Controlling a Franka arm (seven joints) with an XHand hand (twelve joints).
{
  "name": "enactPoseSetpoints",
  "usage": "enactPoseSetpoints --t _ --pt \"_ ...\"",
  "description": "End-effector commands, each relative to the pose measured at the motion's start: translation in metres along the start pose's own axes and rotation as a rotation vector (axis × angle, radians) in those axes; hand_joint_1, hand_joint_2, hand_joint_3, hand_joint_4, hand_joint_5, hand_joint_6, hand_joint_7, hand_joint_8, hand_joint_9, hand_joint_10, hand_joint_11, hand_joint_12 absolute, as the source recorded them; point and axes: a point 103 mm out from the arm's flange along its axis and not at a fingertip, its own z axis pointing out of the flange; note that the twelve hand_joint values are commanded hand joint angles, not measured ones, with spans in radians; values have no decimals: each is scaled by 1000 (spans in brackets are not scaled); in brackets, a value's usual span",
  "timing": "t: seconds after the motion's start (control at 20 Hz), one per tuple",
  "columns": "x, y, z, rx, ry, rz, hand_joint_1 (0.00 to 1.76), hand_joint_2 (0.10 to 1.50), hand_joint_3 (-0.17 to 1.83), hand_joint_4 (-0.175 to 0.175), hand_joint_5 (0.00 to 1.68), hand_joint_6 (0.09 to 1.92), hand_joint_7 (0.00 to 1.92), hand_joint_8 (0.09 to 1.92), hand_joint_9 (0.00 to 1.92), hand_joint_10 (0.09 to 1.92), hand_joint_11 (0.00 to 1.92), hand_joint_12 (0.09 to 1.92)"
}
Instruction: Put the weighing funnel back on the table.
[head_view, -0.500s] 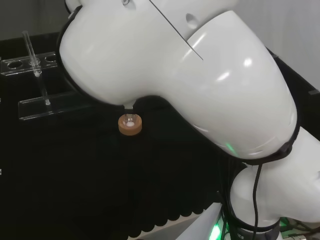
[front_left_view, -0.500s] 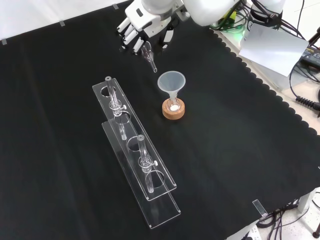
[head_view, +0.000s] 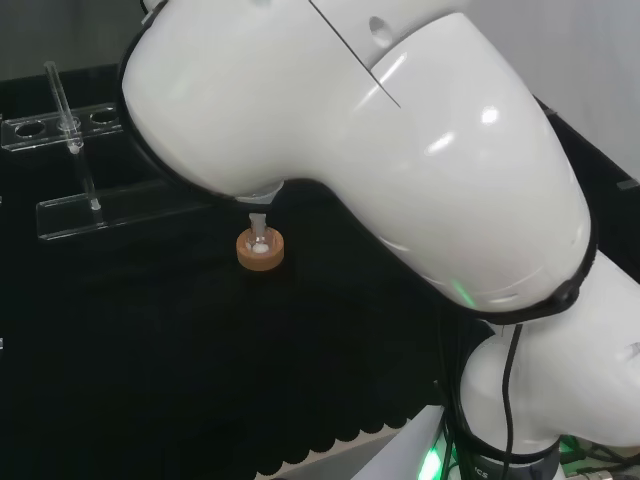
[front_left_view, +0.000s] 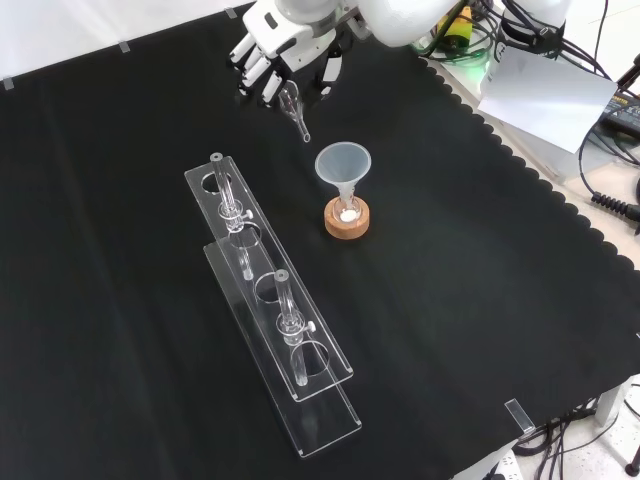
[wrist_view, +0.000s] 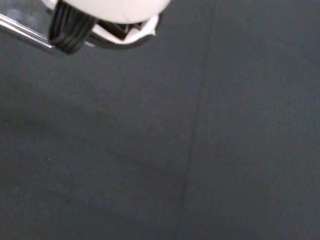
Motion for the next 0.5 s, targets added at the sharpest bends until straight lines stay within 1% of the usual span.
enactPoseSetpoints --t 0.05,0.35,0.5 --pt "-9 8 14 17 47 4 1102 674 696 175 1185 843 389 632 729 539 366 1314" --pt "-15 18 35 43 148 5 1102 674 696 175 1184 845 389 633 730 540 367 1314" --pt "-17 24 46 59 175 4 1102 674 696 175 1184 845 390 633 731 540 367 1314"
